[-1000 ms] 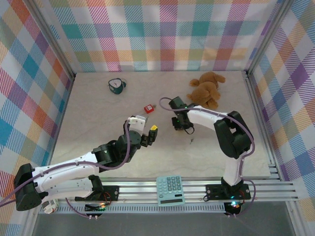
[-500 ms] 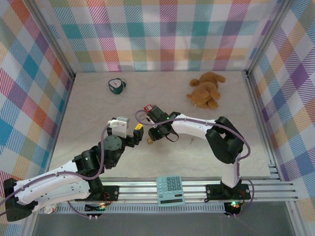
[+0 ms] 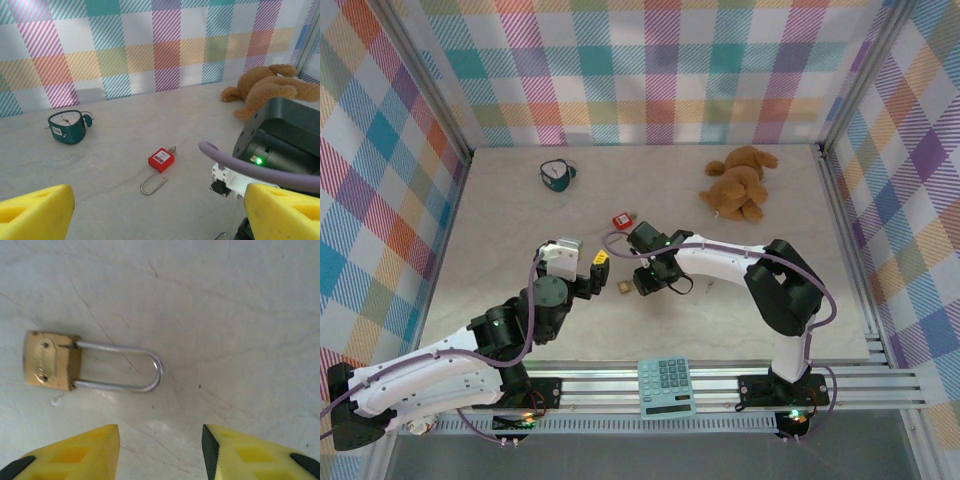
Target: Unlock with the key
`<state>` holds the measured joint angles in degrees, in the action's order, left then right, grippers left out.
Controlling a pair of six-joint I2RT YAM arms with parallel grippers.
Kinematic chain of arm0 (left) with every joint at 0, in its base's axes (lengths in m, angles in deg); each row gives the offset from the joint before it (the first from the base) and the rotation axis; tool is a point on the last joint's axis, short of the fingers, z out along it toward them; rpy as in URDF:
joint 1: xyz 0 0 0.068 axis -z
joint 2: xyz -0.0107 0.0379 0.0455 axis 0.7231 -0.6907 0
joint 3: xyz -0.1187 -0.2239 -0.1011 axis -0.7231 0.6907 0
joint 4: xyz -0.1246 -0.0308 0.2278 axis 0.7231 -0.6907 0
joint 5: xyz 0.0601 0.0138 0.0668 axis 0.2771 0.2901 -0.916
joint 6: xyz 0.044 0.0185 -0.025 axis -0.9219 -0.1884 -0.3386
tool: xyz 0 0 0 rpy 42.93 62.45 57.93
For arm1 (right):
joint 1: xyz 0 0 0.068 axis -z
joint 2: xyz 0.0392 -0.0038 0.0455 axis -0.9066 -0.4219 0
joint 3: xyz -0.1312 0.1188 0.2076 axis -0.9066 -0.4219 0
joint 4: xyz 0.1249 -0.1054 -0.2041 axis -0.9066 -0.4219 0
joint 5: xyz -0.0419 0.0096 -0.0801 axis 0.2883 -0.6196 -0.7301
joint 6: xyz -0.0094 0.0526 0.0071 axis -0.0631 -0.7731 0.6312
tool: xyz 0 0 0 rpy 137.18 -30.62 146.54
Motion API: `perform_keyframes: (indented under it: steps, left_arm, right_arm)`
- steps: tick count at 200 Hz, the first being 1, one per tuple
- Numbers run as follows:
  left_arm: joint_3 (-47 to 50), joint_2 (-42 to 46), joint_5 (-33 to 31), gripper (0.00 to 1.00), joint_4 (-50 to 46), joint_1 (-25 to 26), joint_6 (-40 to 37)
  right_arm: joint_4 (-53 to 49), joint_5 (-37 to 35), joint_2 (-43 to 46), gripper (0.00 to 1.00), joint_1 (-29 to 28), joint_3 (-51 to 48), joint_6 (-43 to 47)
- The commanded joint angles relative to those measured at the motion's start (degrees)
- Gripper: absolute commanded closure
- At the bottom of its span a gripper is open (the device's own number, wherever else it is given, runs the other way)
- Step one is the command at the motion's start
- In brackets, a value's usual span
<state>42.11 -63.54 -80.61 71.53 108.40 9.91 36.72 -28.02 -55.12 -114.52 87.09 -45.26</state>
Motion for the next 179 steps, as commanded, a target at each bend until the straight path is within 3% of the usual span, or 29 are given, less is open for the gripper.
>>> perform_keyframes:
  steps: [1,35,102,135,179]
  left_arm:
    - [1.2,1.4,-3.5,0.11,1.6,-0.6,-1.0]
    - [2.5,2.1,-7.1,0.10,3.6,-1.2,-1.7]
    - [0.4,1.8,-5.3,0.10,4.1,-1.8,-1.7]
    - [-0.3,0.7,-5.1,0.09,4.3,-1.8,-1.4]
    - [-0.6,-0.1,-4.5,0.09,4.9,-1.9,-1.5]
  right_arm:
    - [-0.4,0.2,-1.0,0.51,-0.3,0.3,-0.5]
    - [-0.1,-5.3,-6.8,0.51,-0.1,4.7,-0.7]
    - [-1.4,-9.0,-12.5,0.51,1.3,14.8,2.2]
    - [-0.9,-8.0,-11.0,0.51,1.8,15.7,3.1]
    - [0.1,-7.0,-3.2,0.51,2.8,9.8,3.2]
